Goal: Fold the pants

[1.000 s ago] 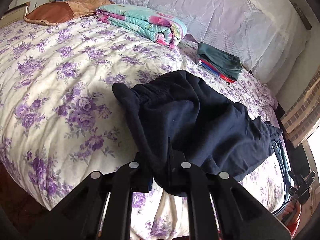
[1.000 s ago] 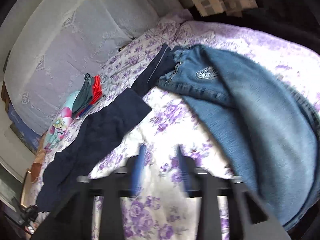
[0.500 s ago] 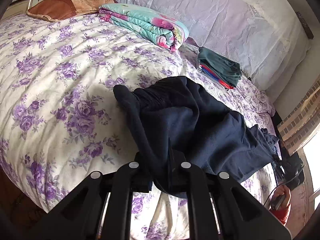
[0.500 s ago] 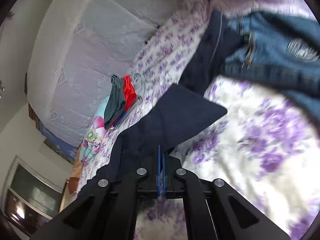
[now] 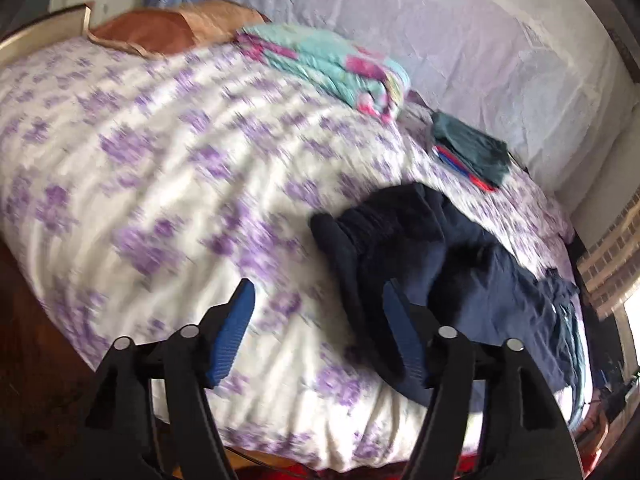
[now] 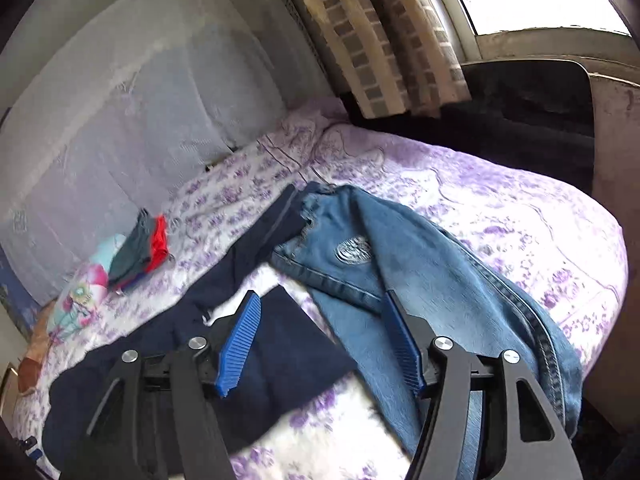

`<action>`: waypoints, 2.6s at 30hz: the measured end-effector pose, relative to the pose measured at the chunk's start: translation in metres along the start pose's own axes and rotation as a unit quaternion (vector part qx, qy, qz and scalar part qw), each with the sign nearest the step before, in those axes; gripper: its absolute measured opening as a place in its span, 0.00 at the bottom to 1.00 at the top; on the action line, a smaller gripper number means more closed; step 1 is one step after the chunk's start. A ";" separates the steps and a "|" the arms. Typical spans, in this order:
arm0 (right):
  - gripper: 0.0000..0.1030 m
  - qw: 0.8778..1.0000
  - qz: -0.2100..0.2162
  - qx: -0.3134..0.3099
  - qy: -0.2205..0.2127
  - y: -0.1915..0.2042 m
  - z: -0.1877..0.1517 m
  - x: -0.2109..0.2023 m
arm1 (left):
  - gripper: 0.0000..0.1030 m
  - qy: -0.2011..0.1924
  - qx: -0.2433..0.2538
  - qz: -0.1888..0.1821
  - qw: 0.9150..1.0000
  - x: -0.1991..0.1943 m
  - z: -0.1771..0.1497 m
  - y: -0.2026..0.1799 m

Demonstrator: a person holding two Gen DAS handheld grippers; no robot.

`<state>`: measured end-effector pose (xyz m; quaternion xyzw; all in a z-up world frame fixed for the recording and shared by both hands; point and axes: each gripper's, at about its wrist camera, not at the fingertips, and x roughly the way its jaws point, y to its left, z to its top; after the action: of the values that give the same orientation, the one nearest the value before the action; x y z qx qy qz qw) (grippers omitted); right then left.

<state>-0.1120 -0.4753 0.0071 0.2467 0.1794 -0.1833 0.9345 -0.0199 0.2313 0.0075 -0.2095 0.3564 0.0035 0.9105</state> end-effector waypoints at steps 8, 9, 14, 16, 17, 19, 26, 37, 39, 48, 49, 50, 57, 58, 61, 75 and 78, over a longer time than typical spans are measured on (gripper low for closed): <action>0.74 0.991 0.083 0.000 0.105 0.064 0.005 0.092 | 0.77 0.000 0.049 -0.040 0.998 0.055 0.096 -0.063; 0.74 0.990 0.087 0.003 0.111 0.070 0.005 0.102 | 0.77 0.018 0.065 -0.048 0.997 0.077 0.107 -0.084; 0.74 0.986 0.103 0.018 0.132 0.096 0.008 0.144 | 0.77 0.152 0.114 -0.082 0.978 0.184 0.115 -0.168; 0.74 0.986 0.100 0.014 0.136 0.102 0.008 0.159 | 0.71 0.188 0.132 -0.045 0.972 0.222 0.108 -0.186; 0.74 0.985 0.098 0.013 0.139 0.103 0.008 0.165 | 0.70 0.205 0.126 -0.036 0.970 0.237 0.107 -0.188; 0.74 0.985 0.095 0.011 0.144 0.102 0.007 0.176 | 0.70 0.233 0.099 -0.041 0.967 0.258 0.107 -0.182; 0.74 0.981 0.098 0.029 0.166 0.090 -0.002 0.211 | 0.70 0.272 0.038 -0.047 0.960 0.303 0.110 -0.176; 0.74 0.980 0.111 0.053 0.155 0.083 -0.004 0.218 | 0.44 0.136 0.082 -0.072 0.985 0.244 0.120 -0.187; 0.74 0.977 0.118 0.070 0.162 0.084 0.001 0.221 | 0.44 0.096 0.074 -0.084 0.989 0.219 0.134 -0.186; 0.82 0.956 0.163 0.124 0.209 0.121 0.019 0.253 | 0.43 0.019 -0.016 -0.056 0.998 0.179 0.208 -0.145; 0.82 0.951 0.182 0.133 0.209 0.125 0.022 0.254 | 0.43 -0.002 -0.028 -0.038 0.999 0.175 0.222 -0.132; 0.82 0.949 0.193 0.139 0.205 0.127 0.024 0.254 | 0.43 -0.019 -0.033 -0.008 0.999 0.174 0.235 -0.119; 0.82 0.962 0.146 0.122 0.195 0.119 0.014 0.258 | 0.44 0.076 -0.063 0.108 0.989 0.249 0.213 -0.030; 0.82 0.960 0.146 0.128 0.201 0.118 0.013 0.261 | 0.44 0.080 -0.060 0.109 0.989 0.257 0.202 -0.027; 0.82 0.965 0.135 0.132 0.180 0.116 0.023 0.260 | 0.55 0.069 -0.076 0.073 0.992 0.258 0.189 -0.018; 0.09 0.983 0.087 0.005 0.162 0.164 0.055 0.309 | 0.81 0.061 -0.107 -0.017 0.992 0.263 0.177 -0.002; 0.07 0.982 0.154 -0.021 0.103 0.164 0.063 0.252 | 0.81 0.058 -0.117 -0.026 0.991 0.261 0.177 0.002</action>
<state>0.1931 -0.4395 0.0160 0.2697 0.2382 -0.0066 0.9330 0.2891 0.2639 -0.0466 -0.3232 0.4003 0.0095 0.8574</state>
